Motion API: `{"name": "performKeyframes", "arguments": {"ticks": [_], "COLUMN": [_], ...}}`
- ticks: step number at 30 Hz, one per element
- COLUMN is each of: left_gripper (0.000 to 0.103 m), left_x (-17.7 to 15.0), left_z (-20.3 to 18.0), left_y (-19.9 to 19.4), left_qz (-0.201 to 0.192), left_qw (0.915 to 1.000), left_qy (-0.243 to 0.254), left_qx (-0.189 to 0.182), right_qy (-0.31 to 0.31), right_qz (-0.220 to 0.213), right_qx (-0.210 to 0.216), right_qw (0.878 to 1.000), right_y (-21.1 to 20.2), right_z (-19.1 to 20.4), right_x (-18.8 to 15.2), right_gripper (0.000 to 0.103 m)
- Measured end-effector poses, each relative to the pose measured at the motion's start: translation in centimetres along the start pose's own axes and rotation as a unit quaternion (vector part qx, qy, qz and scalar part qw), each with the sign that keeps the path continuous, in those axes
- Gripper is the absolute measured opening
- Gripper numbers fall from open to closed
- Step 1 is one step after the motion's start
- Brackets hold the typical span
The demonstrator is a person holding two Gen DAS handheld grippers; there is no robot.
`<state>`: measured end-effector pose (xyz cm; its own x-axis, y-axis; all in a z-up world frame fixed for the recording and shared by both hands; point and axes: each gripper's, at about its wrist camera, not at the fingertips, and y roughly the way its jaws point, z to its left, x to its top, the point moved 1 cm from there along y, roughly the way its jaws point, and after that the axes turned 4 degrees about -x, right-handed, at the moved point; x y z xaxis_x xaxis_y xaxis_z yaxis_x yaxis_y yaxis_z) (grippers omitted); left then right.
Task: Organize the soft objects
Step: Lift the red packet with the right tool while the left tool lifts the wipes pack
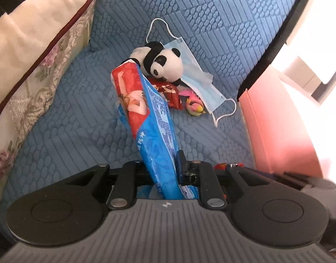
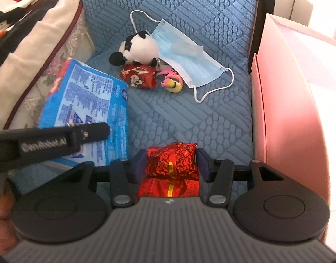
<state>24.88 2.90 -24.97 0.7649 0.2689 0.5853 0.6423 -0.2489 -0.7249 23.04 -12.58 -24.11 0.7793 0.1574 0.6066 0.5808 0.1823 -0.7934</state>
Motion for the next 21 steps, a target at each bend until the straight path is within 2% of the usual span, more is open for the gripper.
{"name": "performKeyframes", "arguments": {"ticks": [7,12,21], "left_gripper": [0.020,0.020,0.020], "left_x": [0.0,0.4,0.1], "left_z": [-0.1,0.3,-0.4], "left_y": [-0.4,-0.6,-0.9], "left_qz": [-0.007,-0.008,-0.009], "left_qw": [0.9994,0.9999,0.9997], "left_qy": [0.034,0.009,0.022], "left_qx": [0.009,-0.005,-0.001], "right_qy": [-0.006,-0.024,-0.005], "right_qz": [0.005,0.010,0.003], "right_qx": [-0.006,-0.014,-0.007], "right_qw": [1.000,1.000,1.000], "right_y": [-0.5,-0.4,-1.6], "right_z": [0.6,0.8,-0.4], "right_x": [0.4,-0.1,0.2], "right_gripper": [0.053,0.053,0.052]}}
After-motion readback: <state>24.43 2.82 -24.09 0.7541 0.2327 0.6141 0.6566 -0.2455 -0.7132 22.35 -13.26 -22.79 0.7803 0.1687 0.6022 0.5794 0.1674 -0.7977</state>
